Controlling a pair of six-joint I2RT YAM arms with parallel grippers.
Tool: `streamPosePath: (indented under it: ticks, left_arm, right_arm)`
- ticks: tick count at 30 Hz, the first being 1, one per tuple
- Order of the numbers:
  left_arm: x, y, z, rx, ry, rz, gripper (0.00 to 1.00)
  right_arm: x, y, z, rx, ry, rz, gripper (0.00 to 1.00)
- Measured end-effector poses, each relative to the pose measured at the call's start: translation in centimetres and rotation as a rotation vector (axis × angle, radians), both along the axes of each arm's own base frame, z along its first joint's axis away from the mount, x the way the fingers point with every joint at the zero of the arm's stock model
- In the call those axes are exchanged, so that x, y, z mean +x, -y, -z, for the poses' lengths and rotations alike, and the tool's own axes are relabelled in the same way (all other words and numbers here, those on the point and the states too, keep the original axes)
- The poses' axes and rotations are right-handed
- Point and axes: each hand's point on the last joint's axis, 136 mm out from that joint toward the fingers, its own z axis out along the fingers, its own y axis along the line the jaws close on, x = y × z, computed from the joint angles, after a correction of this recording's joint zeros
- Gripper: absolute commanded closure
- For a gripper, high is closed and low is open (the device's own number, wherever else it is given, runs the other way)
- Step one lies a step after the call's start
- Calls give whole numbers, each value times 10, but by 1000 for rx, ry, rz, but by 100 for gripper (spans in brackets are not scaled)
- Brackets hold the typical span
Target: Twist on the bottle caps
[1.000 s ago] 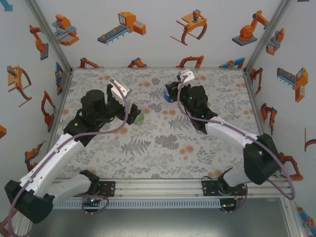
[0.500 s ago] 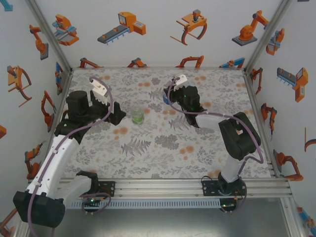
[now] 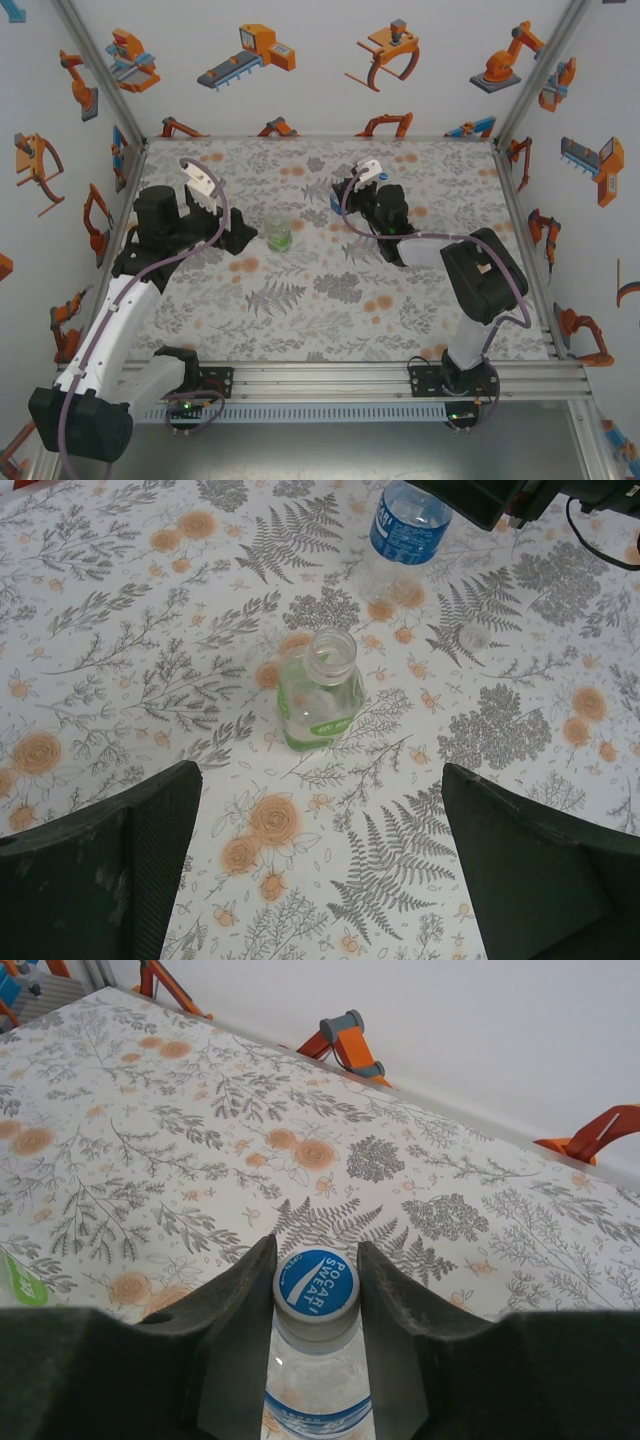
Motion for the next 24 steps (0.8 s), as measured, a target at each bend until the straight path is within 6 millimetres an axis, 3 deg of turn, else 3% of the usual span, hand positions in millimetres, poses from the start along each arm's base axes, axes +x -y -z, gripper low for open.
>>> streamPosePath:
  ticks: [10,17,21,24]
  left_arm:
    - [3,-2,-4,-22,6,-12,3]
    - [8,-12,-1,-34,-10,-73,3]
    - [11,-19,-4,-49,-8,-104,3]
    - [12,-22,-5,-55,4,-113,3]
  right_arm:
    - [-3,1,-12,-6,28,0,45]
    - [-27,4,-65,11,82,-48,43]
    - [-49,-14,-78,12,87,-145,38]
    - [-67,-38,-68,-3,52,-231,28]
